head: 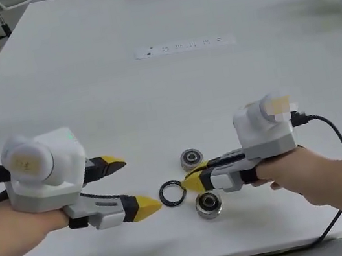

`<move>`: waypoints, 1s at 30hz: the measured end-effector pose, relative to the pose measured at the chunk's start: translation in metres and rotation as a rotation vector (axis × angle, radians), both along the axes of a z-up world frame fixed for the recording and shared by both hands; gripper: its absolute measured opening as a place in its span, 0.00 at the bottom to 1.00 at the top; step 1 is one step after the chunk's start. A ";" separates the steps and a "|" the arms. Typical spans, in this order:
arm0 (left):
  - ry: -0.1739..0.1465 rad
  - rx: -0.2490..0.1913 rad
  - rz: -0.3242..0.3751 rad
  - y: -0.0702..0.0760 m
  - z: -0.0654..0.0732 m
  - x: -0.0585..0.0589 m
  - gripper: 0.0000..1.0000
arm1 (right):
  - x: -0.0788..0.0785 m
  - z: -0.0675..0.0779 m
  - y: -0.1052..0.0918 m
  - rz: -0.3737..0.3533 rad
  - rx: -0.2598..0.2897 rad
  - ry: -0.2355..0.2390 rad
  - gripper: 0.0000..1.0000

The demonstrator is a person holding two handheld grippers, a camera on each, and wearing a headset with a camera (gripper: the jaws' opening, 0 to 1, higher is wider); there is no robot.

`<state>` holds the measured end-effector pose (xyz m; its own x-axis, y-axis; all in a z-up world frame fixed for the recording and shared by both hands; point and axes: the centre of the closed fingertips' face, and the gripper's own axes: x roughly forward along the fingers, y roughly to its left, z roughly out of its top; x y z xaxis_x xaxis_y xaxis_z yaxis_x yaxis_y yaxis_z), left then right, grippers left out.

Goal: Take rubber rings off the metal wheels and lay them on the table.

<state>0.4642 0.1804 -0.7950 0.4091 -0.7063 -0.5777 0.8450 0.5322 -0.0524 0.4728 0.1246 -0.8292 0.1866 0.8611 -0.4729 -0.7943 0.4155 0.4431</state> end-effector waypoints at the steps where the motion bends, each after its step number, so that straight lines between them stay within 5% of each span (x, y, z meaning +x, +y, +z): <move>1: 0.000 -0.001 0.000 0.000 0.000 0.000 0.60 | 0.001 0.002 -0.001 -0.003 0.005 -0.004 0.09; 14: -0.006 -0.011 -0.004 -0.004 0.005 -0.001 0.60 | 0.005 0.027 -0.004 -0.034 0.072 -0.035 0.16; 30: -0.024 -0.013 -0.016 -0.007 0.013 -0.005 0.61 | 0.001 0.043 -0.018 -0.011 0.059 -0.133 0.28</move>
